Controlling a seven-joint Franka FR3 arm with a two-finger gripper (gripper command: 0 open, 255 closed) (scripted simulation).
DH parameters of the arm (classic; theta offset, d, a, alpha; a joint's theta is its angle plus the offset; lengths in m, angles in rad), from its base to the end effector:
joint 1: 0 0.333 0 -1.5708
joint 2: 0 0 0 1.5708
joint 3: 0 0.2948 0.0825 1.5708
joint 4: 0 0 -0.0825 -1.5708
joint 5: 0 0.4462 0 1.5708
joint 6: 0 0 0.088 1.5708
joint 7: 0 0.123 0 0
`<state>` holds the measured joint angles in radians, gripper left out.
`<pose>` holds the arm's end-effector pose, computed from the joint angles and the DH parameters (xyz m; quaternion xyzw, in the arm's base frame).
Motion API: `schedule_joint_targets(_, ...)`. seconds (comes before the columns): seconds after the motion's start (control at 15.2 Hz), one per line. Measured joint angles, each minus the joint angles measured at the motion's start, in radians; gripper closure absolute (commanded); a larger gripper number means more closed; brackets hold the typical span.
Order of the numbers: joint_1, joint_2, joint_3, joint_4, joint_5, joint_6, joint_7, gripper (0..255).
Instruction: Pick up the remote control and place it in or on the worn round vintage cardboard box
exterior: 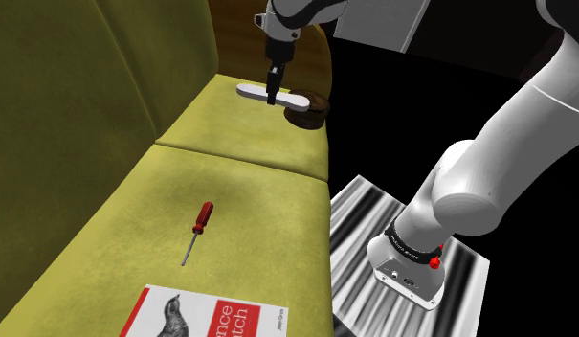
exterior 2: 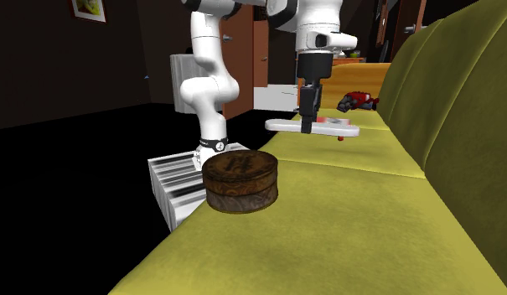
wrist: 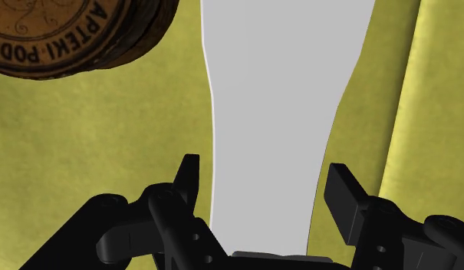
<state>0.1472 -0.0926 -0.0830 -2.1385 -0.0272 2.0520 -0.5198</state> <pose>0.5771 0.0351 0.3808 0.9558 0.2940 0.0010 0.0087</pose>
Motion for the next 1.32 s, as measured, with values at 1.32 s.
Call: schedule_joint_targets(1.32,-0.139,0.004,-0.175,0.106,-0.012,-0.095,-0.311,255)
